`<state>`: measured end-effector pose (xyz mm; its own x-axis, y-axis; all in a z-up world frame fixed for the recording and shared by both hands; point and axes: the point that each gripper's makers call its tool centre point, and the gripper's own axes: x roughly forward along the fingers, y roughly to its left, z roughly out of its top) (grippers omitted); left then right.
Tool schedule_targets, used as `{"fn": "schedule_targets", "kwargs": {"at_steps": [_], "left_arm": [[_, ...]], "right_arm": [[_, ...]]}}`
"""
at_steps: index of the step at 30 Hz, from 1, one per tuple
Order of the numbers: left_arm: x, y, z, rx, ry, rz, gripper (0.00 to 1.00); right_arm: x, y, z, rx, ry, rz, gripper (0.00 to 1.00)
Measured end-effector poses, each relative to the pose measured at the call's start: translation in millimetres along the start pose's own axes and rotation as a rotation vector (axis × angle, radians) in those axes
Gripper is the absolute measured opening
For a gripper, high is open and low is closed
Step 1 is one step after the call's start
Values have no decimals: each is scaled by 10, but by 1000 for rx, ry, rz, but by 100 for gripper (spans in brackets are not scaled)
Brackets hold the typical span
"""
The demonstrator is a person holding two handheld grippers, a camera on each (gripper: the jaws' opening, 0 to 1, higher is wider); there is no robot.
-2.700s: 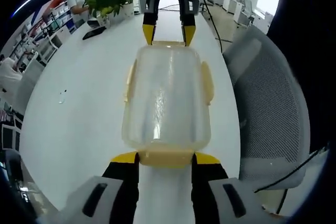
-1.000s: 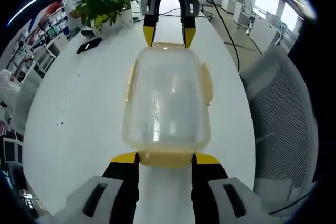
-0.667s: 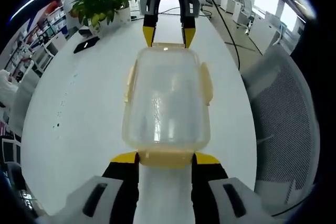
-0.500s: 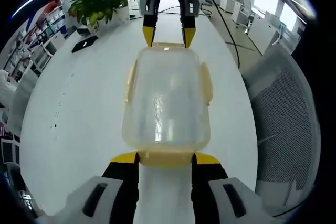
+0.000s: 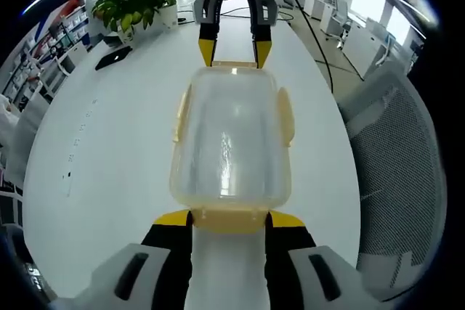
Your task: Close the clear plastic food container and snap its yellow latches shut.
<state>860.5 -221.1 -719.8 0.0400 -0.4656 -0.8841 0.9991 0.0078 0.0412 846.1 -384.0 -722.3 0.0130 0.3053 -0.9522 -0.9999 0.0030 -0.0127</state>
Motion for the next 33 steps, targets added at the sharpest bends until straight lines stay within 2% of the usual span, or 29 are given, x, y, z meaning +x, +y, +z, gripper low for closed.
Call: {"fn": "schedule_targets", "kwargs": {"at_steps": [15, 23, 33], "left_arm": [[61, -1, -1, -2, 2, -15, 33], [75, -24, -13, 0, -15, 0, 34], [48, -33, -29, -11, -32, 22, 35]], "right_arm": [[63, 2, -53, -6, 6, 15, 37], [105, 9, -106, -42, 41, 6, 37], [93, 36, -151, -7, 35, -15, 38]]}}
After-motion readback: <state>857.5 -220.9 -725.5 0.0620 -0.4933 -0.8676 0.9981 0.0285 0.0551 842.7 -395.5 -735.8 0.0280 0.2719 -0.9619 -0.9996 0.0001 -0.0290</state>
